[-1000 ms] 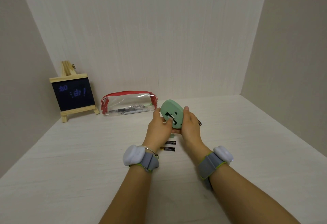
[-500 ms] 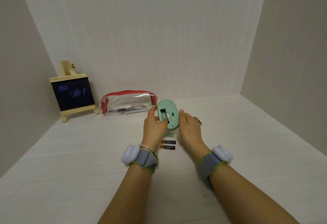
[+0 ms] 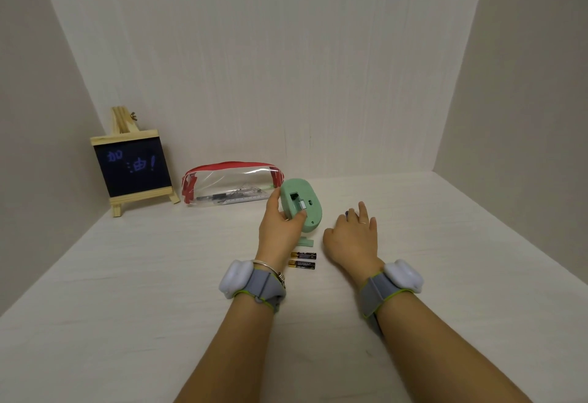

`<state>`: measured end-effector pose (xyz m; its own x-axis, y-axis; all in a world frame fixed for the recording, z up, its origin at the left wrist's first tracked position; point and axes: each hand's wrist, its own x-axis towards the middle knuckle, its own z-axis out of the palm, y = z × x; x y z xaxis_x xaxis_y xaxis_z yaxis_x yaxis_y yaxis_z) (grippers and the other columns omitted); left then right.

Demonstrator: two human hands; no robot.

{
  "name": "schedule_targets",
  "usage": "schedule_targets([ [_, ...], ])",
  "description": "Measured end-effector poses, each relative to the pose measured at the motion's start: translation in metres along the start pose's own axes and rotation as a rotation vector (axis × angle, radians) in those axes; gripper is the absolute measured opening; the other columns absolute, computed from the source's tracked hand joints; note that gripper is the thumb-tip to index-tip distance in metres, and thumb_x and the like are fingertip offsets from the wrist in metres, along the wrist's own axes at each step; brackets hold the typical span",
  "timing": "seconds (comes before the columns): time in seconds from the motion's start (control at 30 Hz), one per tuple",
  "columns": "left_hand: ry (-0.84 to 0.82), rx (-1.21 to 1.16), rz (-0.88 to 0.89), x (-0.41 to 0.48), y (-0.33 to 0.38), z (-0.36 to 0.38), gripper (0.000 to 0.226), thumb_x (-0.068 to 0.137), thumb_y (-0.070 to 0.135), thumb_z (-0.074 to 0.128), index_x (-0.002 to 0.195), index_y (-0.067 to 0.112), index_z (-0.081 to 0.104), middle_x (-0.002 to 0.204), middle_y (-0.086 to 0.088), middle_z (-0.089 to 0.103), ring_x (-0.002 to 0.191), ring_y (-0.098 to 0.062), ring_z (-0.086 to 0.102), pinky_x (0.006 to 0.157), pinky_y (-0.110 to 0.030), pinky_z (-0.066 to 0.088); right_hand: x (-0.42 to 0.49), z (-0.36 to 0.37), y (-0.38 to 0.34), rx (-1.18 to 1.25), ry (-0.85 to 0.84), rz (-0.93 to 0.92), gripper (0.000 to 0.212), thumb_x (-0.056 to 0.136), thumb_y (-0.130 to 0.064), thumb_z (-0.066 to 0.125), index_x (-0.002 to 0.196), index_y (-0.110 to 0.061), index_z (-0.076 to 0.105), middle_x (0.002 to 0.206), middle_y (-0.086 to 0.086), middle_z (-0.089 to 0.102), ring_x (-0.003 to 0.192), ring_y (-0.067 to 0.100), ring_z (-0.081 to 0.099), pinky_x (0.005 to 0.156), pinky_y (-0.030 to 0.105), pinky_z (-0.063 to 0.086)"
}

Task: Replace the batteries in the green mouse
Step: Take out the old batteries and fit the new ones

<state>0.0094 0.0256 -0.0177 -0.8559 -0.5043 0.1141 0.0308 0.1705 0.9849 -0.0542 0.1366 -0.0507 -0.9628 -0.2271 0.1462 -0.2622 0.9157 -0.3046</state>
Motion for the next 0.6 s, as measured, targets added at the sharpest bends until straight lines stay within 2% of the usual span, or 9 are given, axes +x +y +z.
schedule_targets([
  [0.17, 0.005, 0.004, 0.012, -0.0003, -0.0019, -0.0006, 0.062, 0.088, 0.011, 0.06, 0.142, 0.029, 0.035, 0.115, -0.011, 0.066, 0.104, -0.025, 0.064, 0.091, -0.039, 0.053, -0.0006, 0.0008, -0.0009, 0.034, 0.0, 0.005, 0.05, 0.09, -0.028, 0.029, 0.126, 0.002, 0.047, 0.148, 0.017, 0.032, 0.145, 0.03, 0.004, 0.118, 0.043, 0.005],
  [0.23, 0.011, 0.003, 0.016, -0.0004, -0.0027, -0.0006, 0.062, 0.088, 0.011, 0.06, 0.142, 0.03, 0.036, 0.116, -0.01, 0.065, 0.104, -0.024, 0.064, 0.092, -0.041, 0.053, -0.0018, -0.0007, -0.0018, 0.071, 0.022, -0.002, 0.056, 0.085, -0.03, 0.022, 0.117, 0.003, 0.053, 0.138, 0.02, 0.045, 0.139, 0.032, 0.022, 0.118, 0.039, 0.008],
  [0.33, 0.009, -0.013, 0.022, -0.0007, -0.0031, -0.0002, 0.062, 0.088, 0.011, 0.059, 0.142, 0.03, 0.036, 0.116, -0.01, 0.065, 0.104, -0.024, 0.064, 0.091, -0.042, 0.054, -0.0053, -0.0056, -0.004, 0.126, 0.049, -0.014, 0.038, 0.093, -0.022, 0.031, 0.103, 0.004, 0.057, 0.115, 0.02, 0.058, 0.119, 0.034, 0.043, 0.109, 0.033, 0.023],
  [0.4, 0.002, -0.029, 0.016, -0.0003, -0.0031, 0.0003, 0.062, 0.088, 0.01, 0.058, 0.142, 0.031, 0.036, 0.116, -0.011, 0.065, 0.105, -0.025, 0.064, 0.088, -0.039, 0.055, -0.0072, -0.0082, -0.0051, 0.152, 0.074, -0.007, 0.03, 0.093, -0.019, 0.036, 0.098, 0.003, 0.056, 0.109, 0.02, 0.059, 0.113, 0.035, 0.045, 0.099, 0.034, 0.032],
  [0.47, -0.002, -0.034, 0.015, 0.0006, -0.0041, 0.0005, 0.063, 0.088, 0.009, 0.058, 0.143, 0.031, 0.035, 0.116, -0.011, 0.066, 0.105, -0.024, 0.064, 0.086, -0.037, 0.055, -0.0074, -0.0079, -0.0058, 0.159, 0.096, -0.011, 0.025, 0.092, -0.016, 0.037, 0.093, 0.0, 0.056, 0.105, 0.02, 0.06, 0.106, 0.035, 0.048, 0.092, 0.034, 0.034],
  [0.53, -0.003, -0.036, 0.014, 0.0013, -0.0059, 0.0004, 0.063, 0.088, 0.009, 0.057, 0.143, 0.031, 0.035, 0.114, -0.012, 0.067, 0.104, -0.025, 0.065, 0.085, -0.037, 0.055, -0.0069, -0.0071, -0.0061, 0.153, 0.094, -0.028, 0.02, 0.09, -0.009, 0.037, 0.091, -0.003, 0.056, 0.104, 0.018, 0.061, 0.102, 0.034, 0.049, 0.093, 0.032, 0.031],
  [0.6, -0.003, -0.047, 0.012, 0.0015, -0.0071, 0.0003, 0.064, 0.089, 0.008, 0.056, 0.144, 0.031, 0.034, 0.112, -0.011, 0.068, 0.104, -0.024, 0.065, 0.085, -0.036, 0.055, -0.0051, -0.005, -0.0052, 0.146, 0.098, -0.045, 0.024, 0.087, -0.005, 0.039, 0.1, -0.002, 0.059, 0.108, 0.017, 0.06, 0.106, 0.035, 0.048, 0.095, 0.031, 0.031],
])
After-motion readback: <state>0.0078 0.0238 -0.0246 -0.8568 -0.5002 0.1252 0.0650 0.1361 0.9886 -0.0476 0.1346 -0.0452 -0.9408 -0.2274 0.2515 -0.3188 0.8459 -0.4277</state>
